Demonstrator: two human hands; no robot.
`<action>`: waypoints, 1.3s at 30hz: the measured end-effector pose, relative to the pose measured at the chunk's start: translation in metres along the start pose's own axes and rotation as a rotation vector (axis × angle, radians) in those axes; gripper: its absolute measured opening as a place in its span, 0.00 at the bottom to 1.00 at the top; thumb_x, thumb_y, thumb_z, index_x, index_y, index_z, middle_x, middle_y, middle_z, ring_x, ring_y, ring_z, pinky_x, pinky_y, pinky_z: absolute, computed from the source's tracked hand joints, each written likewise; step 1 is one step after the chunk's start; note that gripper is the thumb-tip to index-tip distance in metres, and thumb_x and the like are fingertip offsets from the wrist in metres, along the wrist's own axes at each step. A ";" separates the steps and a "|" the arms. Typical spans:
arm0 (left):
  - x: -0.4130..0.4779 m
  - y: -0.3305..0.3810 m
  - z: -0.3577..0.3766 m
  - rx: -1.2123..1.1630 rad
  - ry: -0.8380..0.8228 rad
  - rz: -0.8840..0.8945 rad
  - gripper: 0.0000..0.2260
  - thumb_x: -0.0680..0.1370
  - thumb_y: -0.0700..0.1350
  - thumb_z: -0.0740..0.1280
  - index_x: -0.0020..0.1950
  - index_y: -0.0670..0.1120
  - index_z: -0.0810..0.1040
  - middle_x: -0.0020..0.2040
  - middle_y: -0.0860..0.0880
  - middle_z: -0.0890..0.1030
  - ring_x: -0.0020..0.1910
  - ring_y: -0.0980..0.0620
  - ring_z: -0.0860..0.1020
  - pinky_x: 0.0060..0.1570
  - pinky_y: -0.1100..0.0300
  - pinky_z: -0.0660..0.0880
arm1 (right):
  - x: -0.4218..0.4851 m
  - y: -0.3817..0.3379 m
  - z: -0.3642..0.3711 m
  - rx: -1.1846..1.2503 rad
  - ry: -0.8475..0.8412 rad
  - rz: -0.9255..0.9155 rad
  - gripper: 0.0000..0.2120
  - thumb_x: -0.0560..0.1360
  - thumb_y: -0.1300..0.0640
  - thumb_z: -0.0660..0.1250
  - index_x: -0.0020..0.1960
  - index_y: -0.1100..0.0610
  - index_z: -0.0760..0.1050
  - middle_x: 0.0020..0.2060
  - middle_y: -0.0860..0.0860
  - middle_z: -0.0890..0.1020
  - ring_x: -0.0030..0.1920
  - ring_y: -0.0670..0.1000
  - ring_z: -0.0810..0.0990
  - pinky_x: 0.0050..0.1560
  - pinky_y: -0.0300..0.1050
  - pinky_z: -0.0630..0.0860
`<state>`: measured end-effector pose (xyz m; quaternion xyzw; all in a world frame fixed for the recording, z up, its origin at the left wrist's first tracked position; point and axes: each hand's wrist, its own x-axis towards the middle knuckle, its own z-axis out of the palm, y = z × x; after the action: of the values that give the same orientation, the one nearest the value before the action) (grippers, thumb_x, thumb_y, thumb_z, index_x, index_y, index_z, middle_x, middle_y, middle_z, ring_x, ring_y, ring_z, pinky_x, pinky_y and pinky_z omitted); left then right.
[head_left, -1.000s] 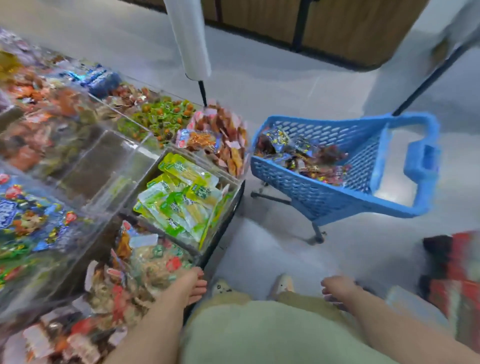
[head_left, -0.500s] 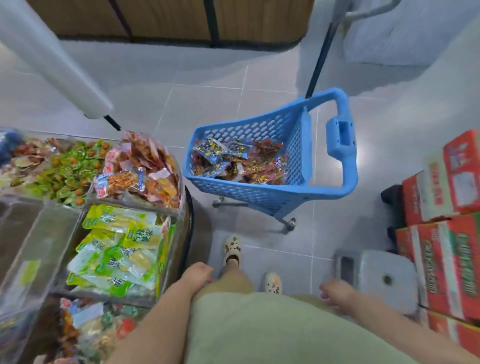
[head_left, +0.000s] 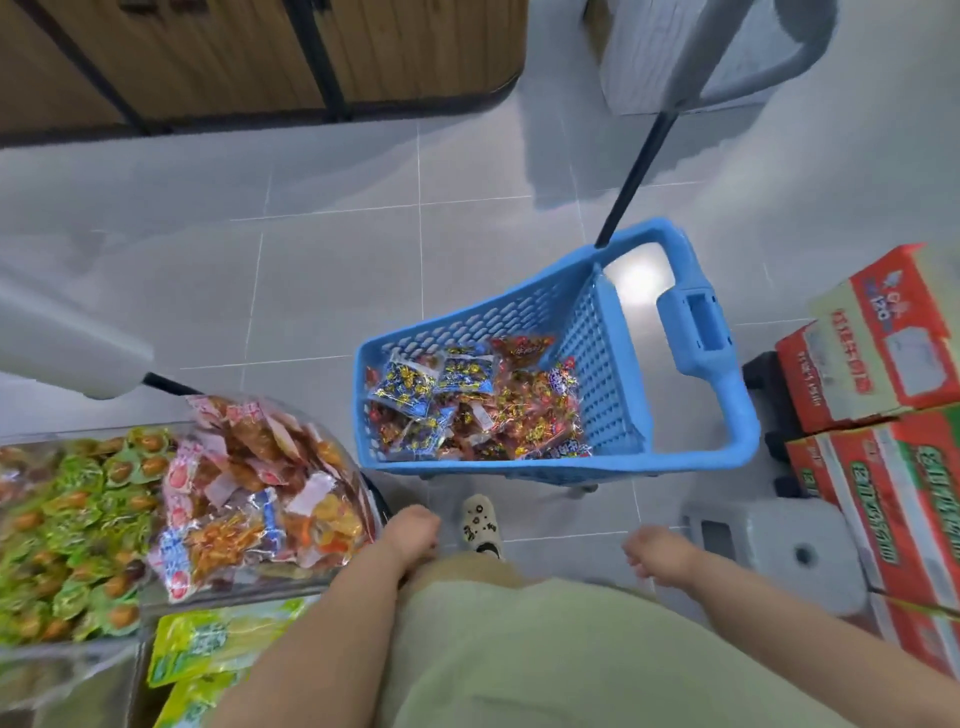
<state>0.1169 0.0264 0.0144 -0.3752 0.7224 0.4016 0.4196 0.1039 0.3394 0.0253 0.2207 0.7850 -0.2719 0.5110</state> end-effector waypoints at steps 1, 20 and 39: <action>0.005 0.009 -0.009 -0.011 -0.006 0.006 0.11 0.80 0.42 0.56 0.40 0.44 0.72 0.38 0.45 0.76 0.33 0.49 0.73 0.33 0.59 0.68 | 0.000 -0.015 0.000 -0.008 0.004 -0.029 0.11 0.79 0.60 0.56 0.37 0.56 0.67 0.38 0.54 0.74 0.38 0.53 0.73 0.32 0.39 0.64; 0.087 0.077 -0.073 -0.379 0.096 -0.045 0.07 0.82 0.45 0.58 0.54 0.43 0.72 0.44 0.46 0.77 0.45 0.47 0.77 0.40 0.59 0.72 | 0.111 -0.219 -0.018 0.367 -0.019 -0.073 0.06 0.78 0.59 0.59 0.49 0.58 0.74 0.35 0.52 0.74 0.34 0.49 0.72 0.32 0.40 0.70; 0.129 0.087 -0.057 -0.749 -0.045 -0.135 0.18 0.79 0.58 0.63 0.59 0.46 0.73 0.50 0.47 0.80 0.47 0.50 0.80 0.41 0.59 0.76 | 0.164 -0.229 -0.016 0.282 -0.279 -0.188 0.08 0.79 0.56 0.63 0.49 0.61 0.75 0.40 0.52 0.75 0.42 0.51 0.74 0.48 0.44 0.73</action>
<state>-0.0247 -0.0169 -0.0613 -0.5403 0.4898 0.6174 0.2949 -0.1122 0.1883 -0.0749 0.1760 0.6781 -0.4535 0.5509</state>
